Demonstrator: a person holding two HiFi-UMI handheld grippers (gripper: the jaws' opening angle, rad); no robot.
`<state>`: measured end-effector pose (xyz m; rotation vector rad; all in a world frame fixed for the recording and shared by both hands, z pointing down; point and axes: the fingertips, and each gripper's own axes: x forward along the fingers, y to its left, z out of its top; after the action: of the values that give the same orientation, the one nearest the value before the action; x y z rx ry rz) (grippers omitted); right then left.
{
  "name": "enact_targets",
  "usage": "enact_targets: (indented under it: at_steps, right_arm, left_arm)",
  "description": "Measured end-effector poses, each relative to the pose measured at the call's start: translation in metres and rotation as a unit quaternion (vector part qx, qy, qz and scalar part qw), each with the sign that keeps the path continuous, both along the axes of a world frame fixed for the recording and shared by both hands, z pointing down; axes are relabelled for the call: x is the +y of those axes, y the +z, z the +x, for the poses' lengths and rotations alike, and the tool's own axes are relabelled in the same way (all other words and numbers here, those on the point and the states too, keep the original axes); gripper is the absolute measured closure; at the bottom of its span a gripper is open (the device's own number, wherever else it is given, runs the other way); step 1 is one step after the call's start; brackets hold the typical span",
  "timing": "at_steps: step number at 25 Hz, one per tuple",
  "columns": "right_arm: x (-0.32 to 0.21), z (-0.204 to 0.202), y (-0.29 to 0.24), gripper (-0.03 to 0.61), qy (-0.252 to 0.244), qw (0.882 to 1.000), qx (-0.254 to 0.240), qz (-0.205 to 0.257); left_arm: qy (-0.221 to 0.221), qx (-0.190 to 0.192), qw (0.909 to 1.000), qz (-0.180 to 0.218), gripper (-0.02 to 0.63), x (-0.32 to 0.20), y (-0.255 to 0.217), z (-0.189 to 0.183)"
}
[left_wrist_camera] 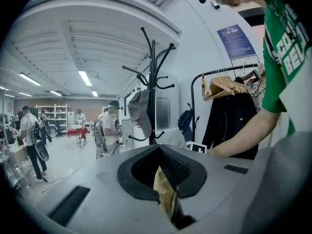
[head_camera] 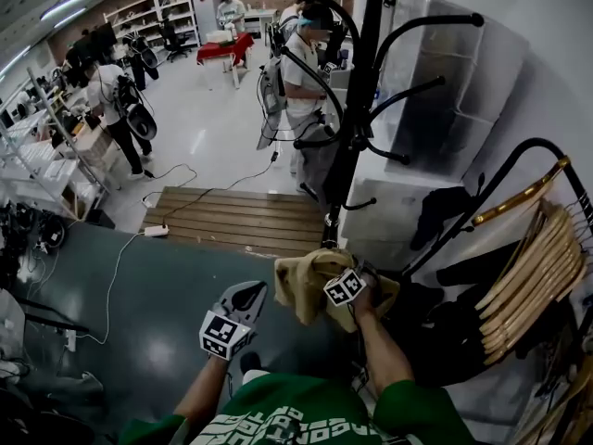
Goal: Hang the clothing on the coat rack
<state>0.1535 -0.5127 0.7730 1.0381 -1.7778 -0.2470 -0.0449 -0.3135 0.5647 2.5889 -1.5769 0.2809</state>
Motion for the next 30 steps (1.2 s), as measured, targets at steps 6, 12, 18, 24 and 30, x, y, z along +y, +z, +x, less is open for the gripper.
enact_targets:
  at_steps: [6,12,18,24,30]
  right_arm:
    - [0.007,-0.005,0.014,0.422,-0.007,1.0,0.005,-0.02]
    - [-0.001,-0.004,0.014,0.425,-0.002,1.0,-0.004,-0.02]
    - [-0.007,0.001,0.01,0.426,0.006,1.0,0.0,-0.022]
    - [-0.006,-0.007,0.024,0.426,0.001,0.999,0.005,-0.036]
    - [-0.004,-0.012,0.022,0.412,0.012,0.999,-0.021,-0.035]
  left_arm:
    - [-0.017,0.004,0.9998,-0.006,0.609,0.008,0.005,-0.005]
    - [-0.022,0.003,0.9997,-0.007,0.609,0.007,0.006,-0.009]
    - [-0.018,0.002,0.9998,-0.009,0.609,0.006,0.007,-0.007]
    - [-0.019,0.006,0.9997,-0.011,0.609,0.005,0.008,-0.01]
    - [-0.014,0.01,0.9998,-0.009,0.609,0.001,0.007,-0.011]
